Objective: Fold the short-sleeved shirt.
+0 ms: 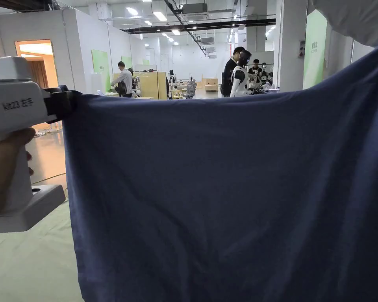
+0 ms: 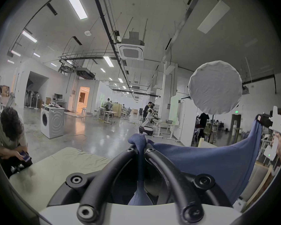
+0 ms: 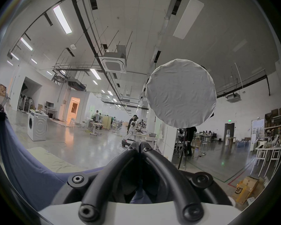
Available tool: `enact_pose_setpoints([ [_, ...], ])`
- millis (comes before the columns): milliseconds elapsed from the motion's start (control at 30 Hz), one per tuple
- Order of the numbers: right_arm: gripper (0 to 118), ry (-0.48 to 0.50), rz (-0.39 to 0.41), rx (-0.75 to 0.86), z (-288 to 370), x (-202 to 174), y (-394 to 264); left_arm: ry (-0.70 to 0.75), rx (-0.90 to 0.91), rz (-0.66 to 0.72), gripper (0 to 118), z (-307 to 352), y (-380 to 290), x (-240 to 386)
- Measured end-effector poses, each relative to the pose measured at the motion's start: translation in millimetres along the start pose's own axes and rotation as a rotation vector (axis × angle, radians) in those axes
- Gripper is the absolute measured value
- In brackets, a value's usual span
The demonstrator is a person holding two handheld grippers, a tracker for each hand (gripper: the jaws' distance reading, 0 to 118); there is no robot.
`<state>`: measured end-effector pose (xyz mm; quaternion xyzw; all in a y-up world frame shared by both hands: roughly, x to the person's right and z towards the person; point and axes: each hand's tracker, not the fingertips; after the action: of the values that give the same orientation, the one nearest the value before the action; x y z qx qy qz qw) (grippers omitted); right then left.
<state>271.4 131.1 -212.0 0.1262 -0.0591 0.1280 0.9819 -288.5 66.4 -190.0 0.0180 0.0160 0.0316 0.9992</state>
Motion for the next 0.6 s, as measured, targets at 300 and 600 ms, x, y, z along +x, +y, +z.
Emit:
enact_pose_setpoints([
  [300, 2, -0.023, 0.005, 0.019, -56, -21, -13, 0.035, -0.034, -0.028, 6, -61, -11, 5],
  [600, 2, -0.030, -0.005, -0.002, -119, -38, -26, 0.152, 0.045, -0.129, 6, -116, -15, 25],
])
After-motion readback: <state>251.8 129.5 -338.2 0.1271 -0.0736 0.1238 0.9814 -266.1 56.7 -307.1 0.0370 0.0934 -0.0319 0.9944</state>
